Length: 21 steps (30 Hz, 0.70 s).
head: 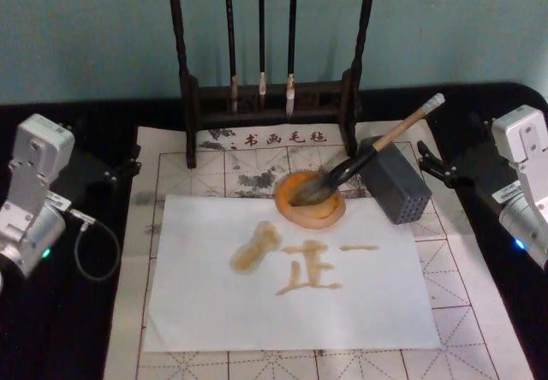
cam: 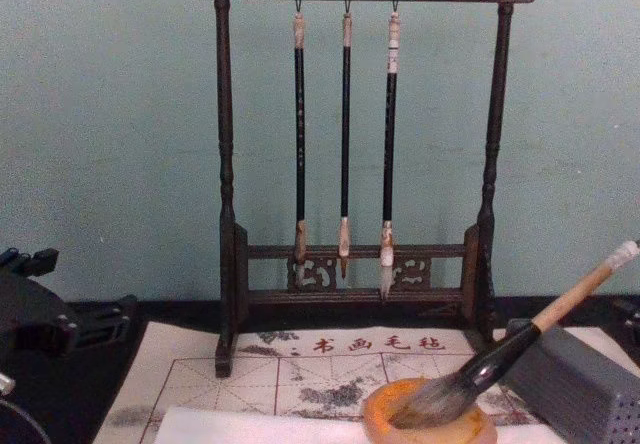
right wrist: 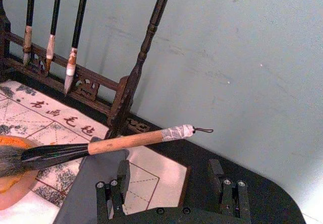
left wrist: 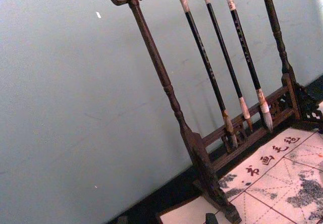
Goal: Pick up the brush from the inkstone, write on the paper, then place the brush back to its original position.
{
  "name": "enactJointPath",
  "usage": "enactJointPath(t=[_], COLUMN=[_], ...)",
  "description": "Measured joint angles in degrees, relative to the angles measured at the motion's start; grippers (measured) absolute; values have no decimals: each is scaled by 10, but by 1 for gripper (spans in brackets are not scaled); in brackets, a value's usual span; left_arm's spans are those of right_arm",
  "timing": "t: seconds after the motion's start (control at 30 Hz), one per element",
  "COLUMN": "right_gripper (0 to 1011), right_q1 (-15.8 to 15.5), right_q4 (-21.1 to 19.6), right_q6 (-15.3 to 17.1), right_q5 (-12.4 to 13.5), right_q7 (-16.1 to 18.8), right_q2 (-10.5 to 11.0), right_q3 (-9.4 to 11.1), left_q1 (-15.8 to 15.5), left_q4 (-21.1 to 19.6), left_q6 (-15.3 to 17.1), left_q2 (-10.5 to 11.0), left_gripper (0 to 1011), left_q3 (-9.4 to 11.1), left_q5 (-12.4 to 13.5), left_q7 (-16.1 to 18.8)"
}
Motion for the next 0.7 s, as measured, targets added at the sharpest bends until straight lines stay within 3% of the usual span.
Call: enactJointPath(t=[0.7], right_gripper=[1000], right_q1=[0], right_q4=[0], right_q6=[0], right_q5=[0], right_q7=[0], right_q2=[0], right_q3=[0], left_q1=[0], left_q4=[0], left_q6=[0], left_q2=[0], left_gripper=[1001], left_q3=[0], left_q5=[0], left_q7=[0])
